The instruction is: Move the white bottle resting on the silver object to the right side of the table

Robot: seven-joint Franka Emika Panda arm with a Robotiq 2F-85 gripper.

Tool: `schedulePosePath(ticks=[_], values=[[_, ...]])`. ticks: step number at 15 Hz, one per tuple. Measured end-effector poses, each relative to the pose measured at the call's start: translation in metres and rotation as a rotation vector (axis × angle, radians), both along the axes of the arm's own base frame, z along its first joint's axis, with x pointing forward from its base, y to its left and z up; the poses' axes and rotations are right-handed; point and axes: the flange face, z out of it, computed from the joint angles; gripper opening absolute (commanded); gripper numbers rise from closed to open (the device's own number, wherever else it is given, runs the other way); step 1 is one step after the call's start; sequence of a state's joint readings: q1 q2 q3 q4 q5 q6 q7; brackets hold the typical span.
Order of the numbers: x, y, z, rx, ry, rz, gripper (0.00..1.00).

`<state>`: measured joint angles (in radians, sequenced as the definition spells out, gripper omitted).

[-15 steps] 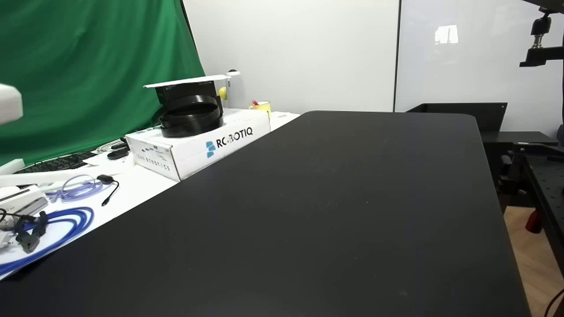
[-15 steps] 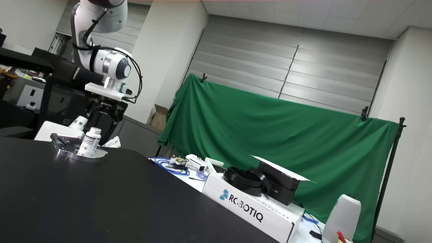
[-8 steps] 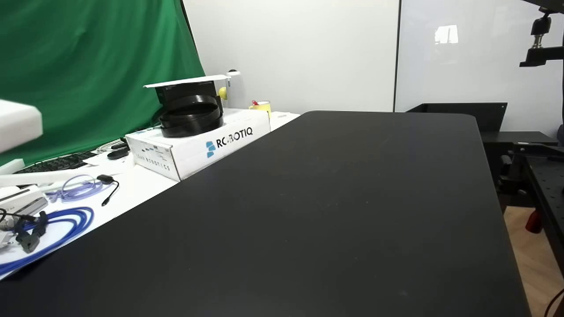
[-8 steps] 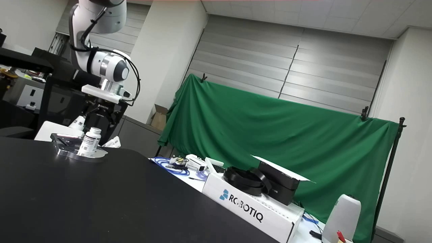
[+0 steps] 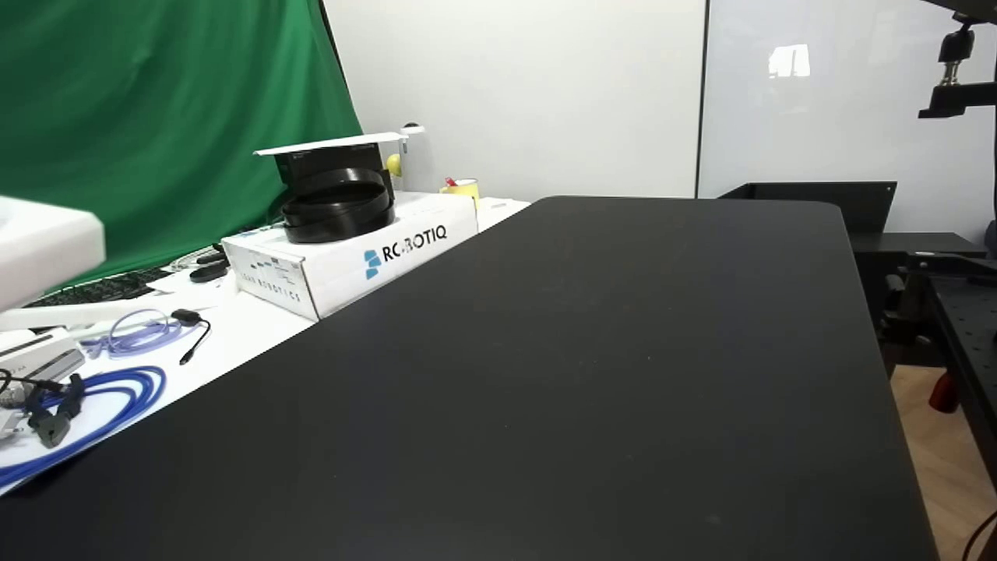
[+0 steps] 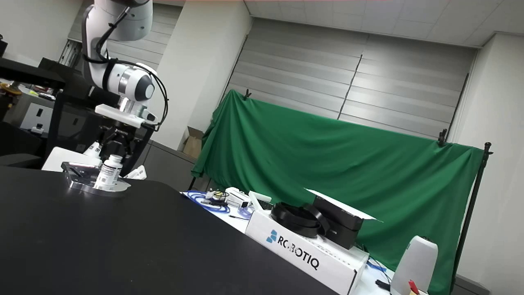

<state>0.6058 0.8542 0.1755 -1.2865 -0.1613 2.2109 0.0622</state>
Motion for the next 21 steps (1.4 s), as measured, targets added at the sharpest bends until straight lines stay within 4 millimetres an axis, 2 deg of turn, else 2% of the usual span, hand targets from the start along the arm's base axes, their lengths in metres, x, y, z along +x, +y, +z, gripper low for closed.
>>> schedulePosePath(ticks=[4, 8, 11, 14, 18, 21], values=[[0.002, -0.003, 0.005, 0.002, -0.003, -0.004, 0.19], [0.003, -0.009, 0.010, -0.010, -0.006, -0.010, 0.19], [0.018, -0.028, 0.020, -0.036, -0.036, -0.031, 0.19], [0.040, -0.065, 0.034, -0.068, -0.066, -0.081, 0.19], [0.070, -0.135, 0.045, -0.111, -0.095, -0.178, 0.19], [0.082, -0.189, 0.043, -0.145, -0.111, -0.246, 0.19]])
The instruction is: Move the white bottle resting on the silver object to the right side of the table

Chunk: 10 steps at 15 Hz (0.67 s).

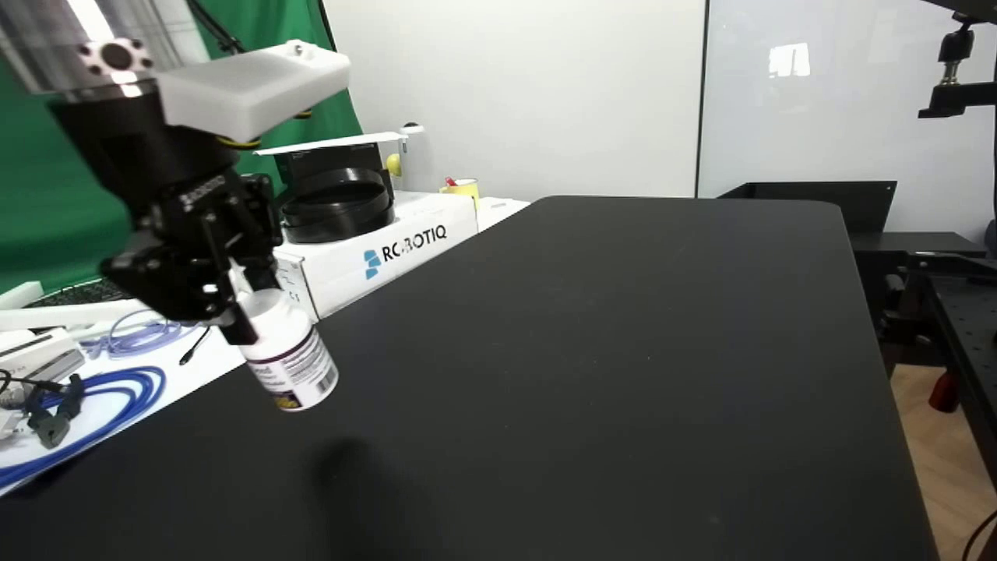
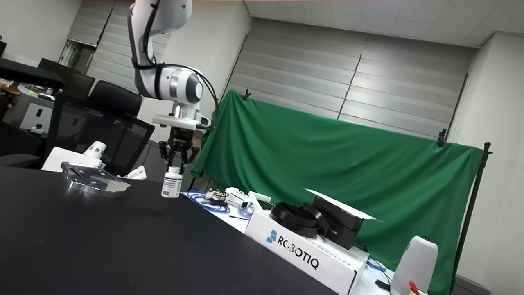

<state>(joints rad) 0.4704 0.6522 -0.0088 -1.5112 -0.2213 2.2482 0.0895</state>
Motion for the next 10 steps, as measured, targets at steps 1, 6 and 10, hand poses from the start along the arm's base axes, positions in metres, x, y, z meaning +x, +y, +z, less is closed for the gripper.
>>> schedulePosePath(ticks=[1, 6, 10], values=[[0.002, -0.017, -0.002, -0.001, 0.000, -0.024, 0.19], [0.007, -0.094, -0.018, 0.009, 0.005, -0.139, 0.19], [0.009, -0.135, -0.026, 0.035, -0.023, -0.194, 0.19]])
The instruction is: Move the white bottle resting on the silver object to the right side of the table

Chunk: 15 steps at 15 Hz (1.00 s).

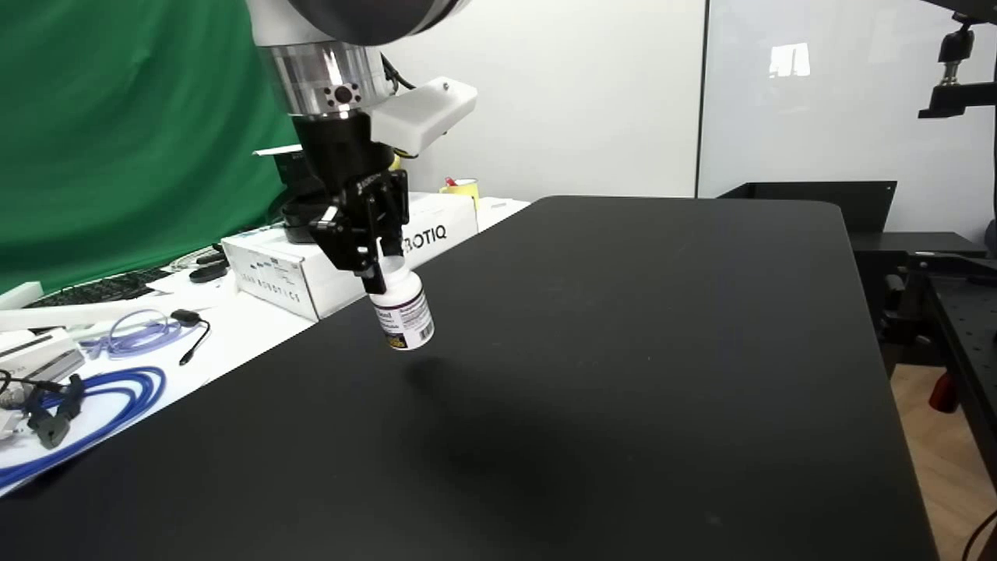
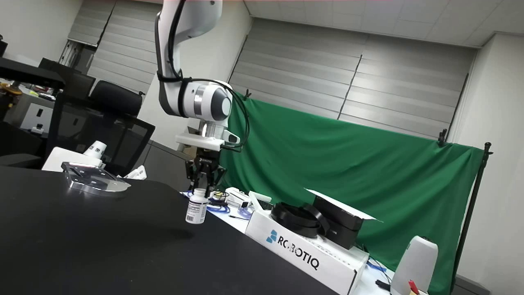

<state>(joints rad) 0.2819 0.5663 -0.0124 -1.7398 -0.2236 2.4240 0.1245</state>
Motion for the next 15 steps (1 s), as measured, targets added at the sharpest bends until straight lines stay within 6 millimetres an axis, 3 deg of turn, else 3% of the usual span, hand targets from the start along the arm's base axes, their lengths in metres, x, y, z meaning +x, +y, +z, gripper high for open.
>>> schedulePosePath(ticks=[4, 9, 10, 11, 15], values=[[-0.005, -0.013, -0.014, 0.017, 0.001, -0.024, 0.19], [-0.012, -0.009, -0.025, 0.056, -0.016, -0.028, 0.19], [-0.014, -0.007, -0.026, 0.068, -0.019, -0.031, 0.69], [-0.014, -0.006, -0.027, 0.076, -0.022, -0.033, 0.70], [-0.015, -0.004, -0.026, 0.093, -0.020, -0.045, 0.96]])
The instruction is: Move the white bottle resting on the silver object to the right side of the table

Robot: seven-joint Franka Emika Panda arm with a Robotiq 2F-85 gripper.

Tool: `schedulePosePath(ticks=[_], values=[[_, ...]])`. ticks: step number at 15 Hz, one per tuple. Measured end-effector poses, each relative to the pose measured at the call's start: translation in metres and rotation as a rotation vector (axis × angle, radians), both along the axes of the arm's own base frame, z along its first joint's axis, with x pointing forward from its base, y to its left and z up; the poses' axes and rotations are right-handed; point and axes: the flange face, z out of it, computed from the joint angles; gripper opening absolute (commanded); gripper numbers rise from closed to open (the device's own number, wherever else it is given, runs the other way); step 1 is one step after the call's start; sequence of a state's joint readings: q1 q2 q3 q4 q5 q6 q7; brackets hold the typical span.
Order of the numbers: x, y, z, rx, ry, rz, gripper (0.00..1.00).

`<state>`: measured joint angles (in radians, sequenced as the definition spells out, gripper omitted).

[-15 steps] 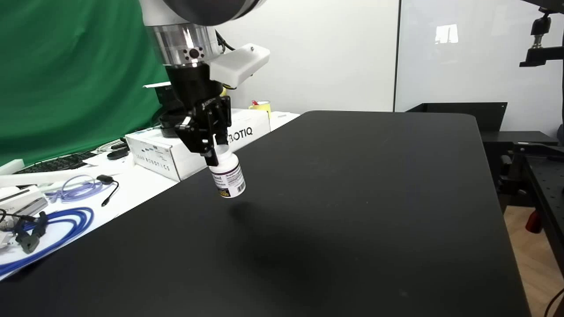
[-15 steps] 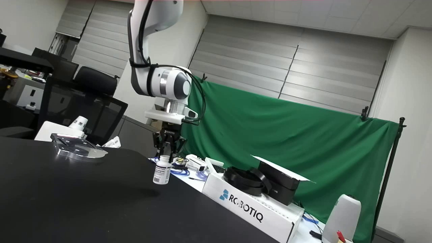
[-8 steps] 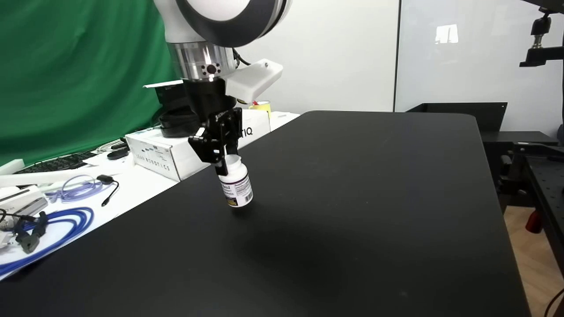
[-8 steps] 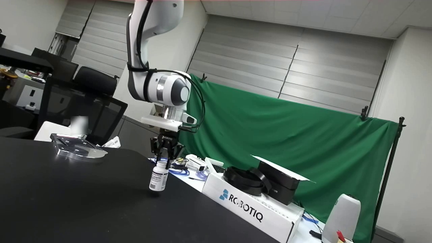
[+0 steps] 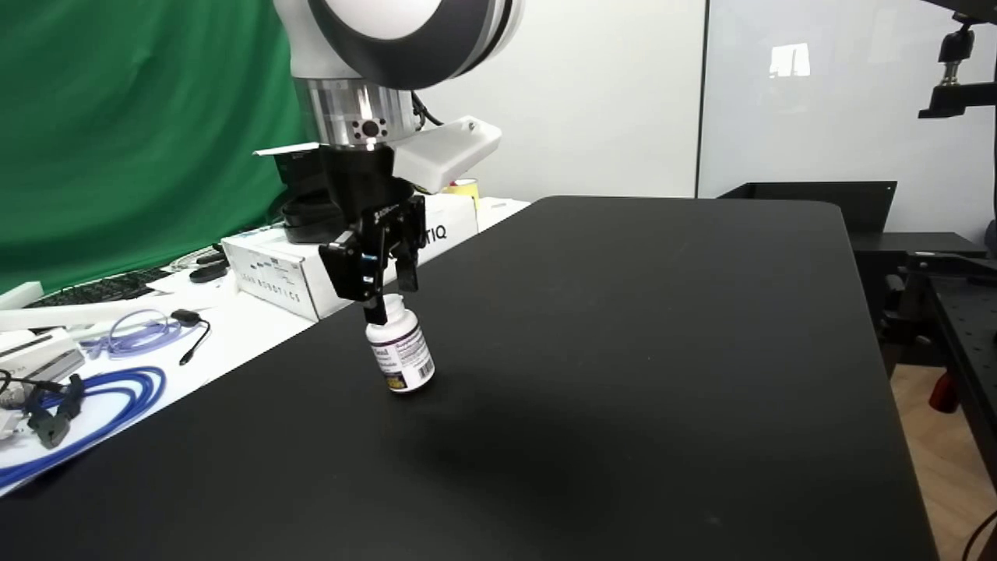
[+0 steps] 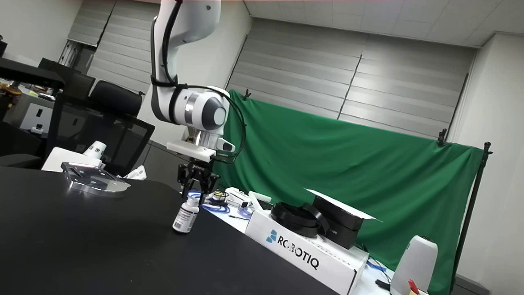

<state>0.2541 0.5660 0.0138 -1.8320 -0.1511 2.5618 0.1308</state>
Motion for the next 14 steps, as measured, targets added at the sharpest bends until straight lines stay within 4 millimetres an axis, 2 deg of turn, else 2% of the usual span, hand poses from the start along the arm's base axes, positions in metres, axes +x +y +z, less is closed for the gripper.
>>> schedulePosePath(ticks=[2, 4, 10, 12, 14], values=[[0.002, 0.000, 0.006, 0.001, -0.006, -0.001, 1.00], [0.004, 0.001, 0.019, 0.003, -0.020, -0.001, 1.00], [0.005, 0.001, 0.087, 0.004, -0.058, -0.005, 0.99], [0.004, 0.002, 0.093, 0.004, -0.061, -0.002, 1.00], [0.004, 0.003, 0.087, 0.003, -0.054, -0.001, 1.00]])
